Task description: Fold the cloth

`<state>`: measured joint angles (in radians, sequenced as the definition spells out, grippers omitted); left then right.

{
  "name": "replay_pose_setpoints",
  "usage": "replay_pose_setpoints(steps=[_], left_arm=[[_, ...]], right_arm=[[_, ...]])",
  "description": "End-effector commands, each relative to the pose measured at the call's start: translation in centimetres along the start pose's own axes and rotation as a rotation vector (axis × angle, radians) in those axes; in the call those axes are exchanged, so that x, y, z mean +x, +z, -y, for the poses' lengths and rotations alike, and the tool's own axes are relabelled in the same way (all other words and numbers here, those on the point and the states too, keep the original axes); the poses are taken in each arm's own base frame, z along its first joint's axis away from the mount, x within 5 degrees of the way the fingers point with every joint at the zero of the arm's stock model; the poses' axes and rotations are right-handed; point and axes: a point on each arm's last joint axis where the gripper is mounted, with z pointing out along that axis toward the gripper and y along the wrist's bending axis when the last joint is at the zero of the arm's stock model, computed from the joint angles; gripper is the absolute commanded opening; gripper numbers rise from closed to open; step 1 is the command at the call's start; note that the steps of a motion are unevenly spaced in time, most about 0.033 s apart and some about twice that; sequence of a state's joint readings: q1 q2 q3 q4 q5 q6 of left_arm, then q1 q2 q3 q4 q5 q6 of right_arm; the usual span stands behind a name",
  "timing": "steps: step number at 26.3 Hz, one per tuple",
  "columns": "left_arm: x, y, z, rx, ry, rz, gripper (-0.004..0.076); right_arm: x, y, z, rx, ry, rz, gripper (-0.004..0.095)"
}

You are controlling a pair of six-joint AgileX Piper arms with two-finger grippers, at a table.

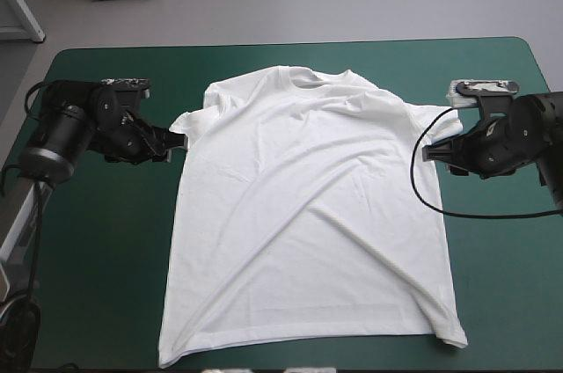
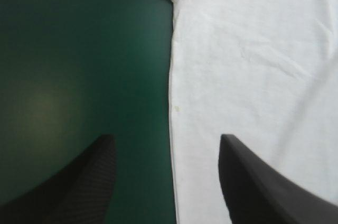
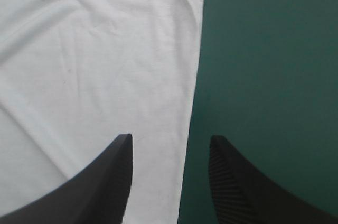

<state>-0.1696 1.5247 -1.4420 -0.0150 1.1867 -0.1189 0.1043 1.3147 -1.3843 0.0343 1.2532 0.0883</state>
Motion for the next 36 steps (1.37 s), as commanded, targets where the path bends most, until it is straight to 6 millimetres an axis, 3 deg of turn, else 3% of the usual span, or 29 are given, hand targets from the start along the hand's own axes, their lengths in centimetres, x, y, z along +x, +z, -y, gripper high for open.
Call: replay_pose_setpoints(steps=[1, 2, 10, 17, 24, 31, 36], left_arm=[[-1.1, 0.0, 1.1, 0.031, 0.029, 0.053, 0.0419], [-1.5, 1.5, 1.4, 0.028, 0.036, 0.027, 0.0419], [-3.9, 6.8, 1.5, -0.017, 0.046, -0.036, 0.0419], [-4.3, 9.6, 1.3, -0.045, 0.053, -0.091, 0.0419], [-4.4, 11.5, 2.9, -0.035, 0.080, -0.081, 0.0408], [-4.4, 13.2, 3.2, -0.078, 0.063, -0.094, 0.0240], [-4.6, 13.3, 2.9, -0.110, 0.079, -0.083, 0.0016]], right_arm=[[-1.1, -1.2, 1.8, -0.030, 0.070, 0.102, 0.0428], [-1.3, -0.9, 2.5, -0.055, 0.105, 0.097, 0.0428], [-1.7, -0.4, 2.9, -0.049, 0.116, 0.106, 0.0427], [-1.9, -0.3, 3.0, -0.038, 0.113, 0.123, 0.0427], [-2.0, -0.3, 3.0, -0.038, 0.113, 0.125, 0.0427], [-2.0, -0.3, 3.0, -0.038, 0.113, 0.125, 0.0427], [-2.0, -0.2, 3.0, -0.037, 0.106, 0.127, 0.0427]])
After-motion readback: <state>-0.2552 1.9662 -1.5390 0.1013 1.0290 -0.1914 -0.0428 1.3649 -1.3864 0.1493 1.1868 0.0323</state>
